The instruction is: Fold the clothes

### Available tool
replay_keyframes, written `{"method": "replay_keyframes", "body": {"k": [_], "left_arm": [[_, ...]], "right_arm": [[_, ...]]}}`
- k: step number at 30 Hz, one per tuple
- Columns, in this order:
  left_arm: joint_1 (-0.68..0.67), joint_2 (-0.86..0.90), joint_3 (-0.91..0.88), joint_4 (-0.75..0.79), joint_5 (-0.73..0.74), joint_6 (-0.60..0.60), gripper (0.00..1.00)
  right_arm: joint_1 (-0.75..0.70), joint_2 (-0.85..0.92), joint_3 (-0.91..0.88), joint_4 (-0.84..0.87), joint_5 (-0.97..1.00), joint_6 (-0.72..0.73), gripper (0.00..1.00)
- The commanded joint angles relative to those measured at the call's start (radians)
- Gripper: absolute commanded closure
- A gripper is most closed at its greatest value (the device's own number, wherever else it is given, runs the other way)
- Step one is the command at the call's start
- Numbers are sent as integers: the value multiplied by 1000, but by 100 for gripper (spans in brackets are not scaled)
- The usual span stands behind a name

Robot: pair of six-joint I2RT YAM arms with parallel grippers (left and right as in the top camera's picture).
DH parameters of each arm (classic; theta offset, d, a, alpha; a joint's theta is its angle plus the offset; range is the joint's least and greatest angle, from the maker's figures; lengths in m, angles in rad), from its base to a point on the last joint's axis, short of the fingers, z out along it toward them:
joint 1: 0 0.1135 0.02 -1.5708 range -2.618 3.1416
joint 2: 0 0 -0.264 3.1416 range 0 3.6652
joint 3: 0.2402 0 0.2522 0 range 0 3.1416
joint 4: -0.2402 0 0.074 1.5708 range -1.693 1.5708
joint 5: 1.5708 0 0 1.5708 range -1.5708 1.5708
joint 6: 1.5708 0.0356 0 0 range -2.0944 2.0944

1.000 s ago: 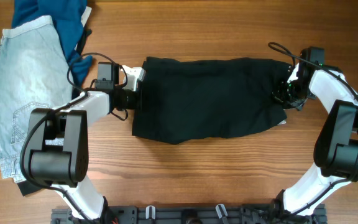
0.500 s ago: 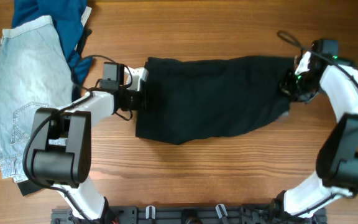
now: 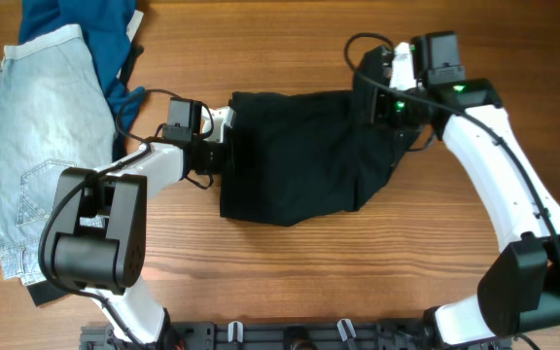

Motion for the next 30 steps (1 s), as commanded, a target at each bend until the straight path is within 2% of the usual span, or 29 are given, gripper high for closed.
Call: {"method": "replay_keyframes", "body": {"k": [1, 5, 11, 16, 17, 18, 19, 20, 21, 25, 30], "left_arm": [[-5, 45, -10, -10, -64, -9, 96], [-5, 45, -11, -12, -64, -9, 96], [-5, 45, -11, -13, -64, -9, 96], [-5, 45, -11, -12, -64, -9, 96], [-5, 45, -10, -12, -64, -9, 96], [-5, 45, -11, -12, -64, -9, 96], [-5, 45, -10, -11, -64, -9, 96], [-6, 45, -11, -11, -64, -9, 96], [-5, 45, -11, -11, -64, -9, 96], [-6, 45, -11, -11, -64, -9, 96], [-6, 45, -11, -11, -64, -5, 96]], "right_arm": [[63, -4, 15, 27, 37, 56, 95], [70, -4, 15, 19, 86, 75, 96], [-13, -4, 15, -43, 140, 75, 96], [-182, -4, 13, -161, 303, 98, 93], [-211, -4, 13, -179, 310, 98, 89], [-234, -4, 12, -192, 313, 97, 65], [-263, -4, 10, -206, 313, 85, 29], [-285, -4, 8, -214, 313, 69, 11], [-315, -3, 6, -227, 313, 48, 0], [-388, 10, 5, -249, 318, -10, 0], [-410, 62, -47, -212, 335, -37, 0]]}}
